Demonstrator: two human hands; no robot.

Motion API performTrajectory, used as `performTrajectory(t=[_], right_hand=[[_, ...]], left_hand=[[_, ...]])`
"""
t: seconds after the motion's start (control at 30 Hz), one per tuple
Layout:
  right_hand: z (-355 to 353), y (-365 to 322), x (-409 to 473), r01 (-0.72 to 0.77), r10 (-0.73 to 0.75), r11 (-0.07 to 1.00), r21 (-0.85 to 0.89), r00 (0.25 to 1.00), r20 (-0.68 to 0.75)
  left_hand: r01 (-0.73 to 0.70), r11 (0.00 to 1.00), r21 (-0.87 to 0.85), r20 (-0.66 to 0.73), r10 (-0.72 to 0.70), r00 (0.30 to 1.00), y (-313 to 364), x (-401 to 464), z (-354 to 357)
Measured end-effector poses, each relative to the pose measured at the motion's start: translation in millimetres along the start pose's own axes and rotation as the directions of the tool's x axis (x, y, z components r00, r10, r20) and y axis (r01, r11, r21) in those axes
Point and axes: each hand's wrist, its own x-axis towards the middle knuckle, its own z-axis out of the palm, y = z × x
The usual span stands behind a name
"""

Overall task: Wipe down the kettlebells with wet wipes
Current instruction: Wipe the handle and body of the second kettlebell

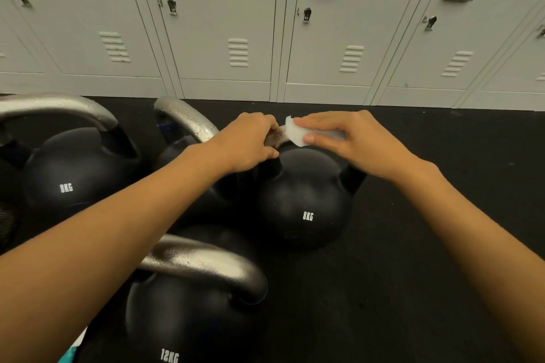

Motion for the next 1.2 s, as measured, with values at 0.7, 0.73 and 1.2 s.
performTrajectory(t=[0.7, 0.73, 1.2], right_hand=[[-4, -14, 50, -0.088, 0.115, 0.985, -0.151, 0.976, 0.186], [-8, -9, 45, -0.110, 0.128, 0.988, -0.109, 0.977, 0.171], [4, -21, 47, -0.016, 0.041, 0.988, -0.152, 0.985, 0.165]], left_hand=[[0.000, 0.998, -0.056, -0.056, -0.003, 0.998, -9, 8, 3], [0.003, 0.998, -0.063, -0.056, -0.006, 0.998, -9, 9, 4], [0.025, 0.995, -0.101, -0.082, -0.033, 0.996, -10, 12, 3]])
